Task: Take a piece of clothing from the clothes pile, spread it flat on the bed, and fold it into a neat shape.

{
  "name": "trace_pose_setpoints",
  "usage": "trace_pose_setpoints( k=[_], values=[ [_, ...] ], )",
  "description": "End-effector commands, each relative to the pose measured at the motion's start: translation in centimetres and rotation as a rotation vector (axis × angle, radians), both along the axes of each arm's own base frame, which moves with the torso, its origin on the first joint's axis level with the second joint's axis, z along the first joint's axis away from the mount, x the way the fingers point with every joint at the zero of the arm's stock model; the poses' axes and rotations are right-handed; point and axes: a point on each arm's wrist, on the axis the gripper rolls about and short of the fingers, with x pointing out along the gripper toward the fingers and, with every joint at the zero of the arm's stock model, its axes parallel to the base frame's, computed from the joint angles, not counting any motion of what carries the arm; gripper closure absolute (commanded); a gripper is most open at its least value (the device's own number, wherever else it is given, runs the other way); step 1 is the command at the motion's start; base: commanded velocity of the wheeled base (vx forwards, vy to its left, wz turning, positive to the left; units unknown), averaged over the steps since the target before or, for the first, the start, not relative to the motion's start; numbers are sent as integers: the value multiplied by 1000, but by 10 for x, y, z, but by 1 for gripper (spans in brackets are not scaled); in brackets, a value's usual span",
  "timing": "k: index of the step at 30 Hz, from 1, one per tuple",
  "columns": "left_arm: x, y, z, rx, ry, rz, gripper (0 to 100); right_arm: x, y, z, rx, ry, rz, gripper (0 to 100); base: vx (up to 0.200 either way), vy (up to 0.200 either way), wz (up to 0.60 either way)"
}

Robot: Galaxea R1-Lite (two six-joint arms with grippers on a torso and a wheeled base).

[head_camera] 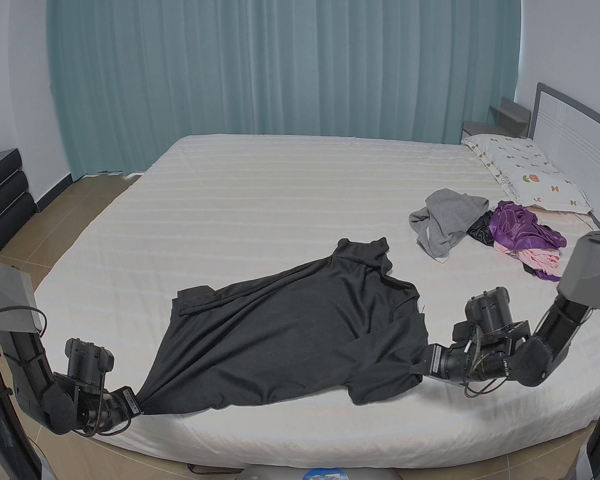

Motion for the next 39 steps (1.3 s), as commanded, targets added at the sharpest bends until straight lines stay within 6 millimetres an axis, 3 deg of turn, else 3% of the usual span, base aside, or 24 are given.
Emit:
trace_pose_setpoints(
  k=[1, 6, 8, 14, 19, 25, 26, 30, 34, 39],
  values=[
    [-13, 1, 4, 31, 18, -51, 100, -35, -32, 32, 51, -28, -24, 100, 0, 0, 0],
    [-18, 1, 3, 42, 38, -68, 100, -65, -48, 28, 20, 11, -4, 100, 0, 0, 0],
    [-21, 1, 3, 53, 53, -90, 100, -86, -54, 25, -12, 39, 27, 100, 0, 0, 0],
    [-25, -2, 1, 59, 70, -115, 100, -116, -56, 15, -56, 109, 91, 100, 0, 0, 0],
    [-25, -4, 1, 57, 71, -125, 100, -123, -53, 9, -78, 147, 135, 100, 0, 0, 0],
    [-26, -4, 0, 57, 79, -124, 100, -115, -50, -9, -113, 212, 155, 100, 0, 0, 0],
    [-25, -4, 0, 57, 77, -124, 100, -112, -50, -11, -119, 214, 163, 0, 0, 0, 0],
    [-25, -4, 0, 54, 77, -127, 100, -104, -48, -17, -131, 214, 171, 0, 0, 0, 0],
    [-25, -4, -2, 55, 85, -127, 100, -79, -44, -18, -124, 142, 143, 0, 0, 0, 0],
    [-25, -4, -2, 55, 88, -127, 100, -62, -40, -24, -137, 111, 117, 0, 0, 0, 0]
  ],
)
